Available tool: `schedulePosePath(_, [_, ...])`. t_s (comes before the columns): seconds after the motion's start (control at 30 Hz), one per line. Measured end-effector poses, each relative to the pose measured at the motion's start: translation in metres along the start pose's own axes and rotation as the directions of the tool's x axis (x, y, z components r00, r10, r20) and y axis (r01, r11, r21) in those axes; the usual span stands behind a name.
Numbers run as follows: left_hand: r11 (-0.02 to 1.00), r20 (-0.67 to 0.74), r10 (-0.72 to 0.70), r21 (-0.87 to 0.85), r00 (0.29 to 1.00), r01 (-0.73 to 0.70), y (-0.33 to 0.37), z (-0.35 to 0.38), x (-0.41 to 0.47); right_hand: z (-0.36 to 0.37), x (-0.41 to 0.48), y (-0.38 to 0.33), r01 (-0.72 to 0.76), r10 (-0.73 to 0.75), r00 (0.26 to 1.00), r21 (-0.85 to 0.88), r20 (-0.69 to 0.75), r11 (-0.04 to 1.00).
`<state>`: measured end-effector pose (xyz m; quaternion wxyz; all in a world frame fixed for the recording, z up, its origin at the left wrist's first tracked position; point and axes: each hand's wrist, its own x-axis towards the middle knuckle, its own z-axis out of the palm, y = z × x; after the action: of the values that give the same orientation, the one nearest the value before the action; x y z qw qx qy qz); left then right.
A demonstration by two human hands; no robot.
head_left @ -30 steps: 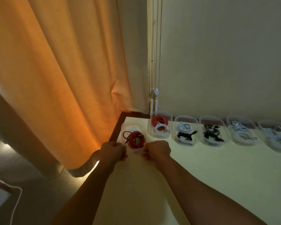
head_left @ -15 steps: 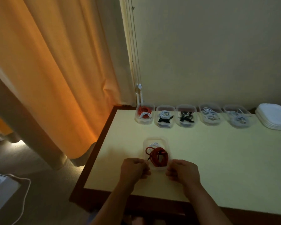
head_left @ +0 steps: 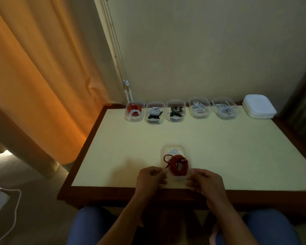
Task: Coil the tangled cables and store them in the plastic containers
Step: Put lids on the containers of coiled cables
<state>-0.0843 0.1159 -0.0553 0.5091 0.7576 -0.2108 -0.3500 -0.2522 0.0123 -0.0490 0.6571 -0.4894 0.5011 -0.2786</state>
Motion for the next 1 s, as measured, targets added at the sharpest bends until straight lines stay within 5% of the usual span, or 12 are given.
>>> schedulePosePath(0.23, [0.986, -0.136, 0.144, 0.100, 0.980, -0.131, -0.001, 0.002, 0.002, -0.014, 0.009, -0.003, 0.037, -0.034, 0.999, -0.099, 0.027, 0.994])
schedulePosePath(0.43, [0.860, -0.051, 0.419, 0.343, 0.906, -0.378, 0.020, 0.005, 0.019, -0.042, 0.042, -0.023, 0.168, -0.188, 0.981, -0.256, -0.053, 0.952])
schedulePosePath(0.8, [0.874, -0.073, 0.374, 0.360, 0.924, -0.326, 0.035, 0.043, 0.054, -0.113, 0.165, -0.099, 0.285, -0.421, 0.887, -0.493, -0.190, 0.822])
schedulePosePath(1.0, [0.918, -0.085, 0.321, 0.271, 0.943, -0.289, 0.041, 0.063, 0.072, -0.150, 0.240, -0.133, 0.284, -0.580, 0.801, -0.757, -0.149, 0.588])
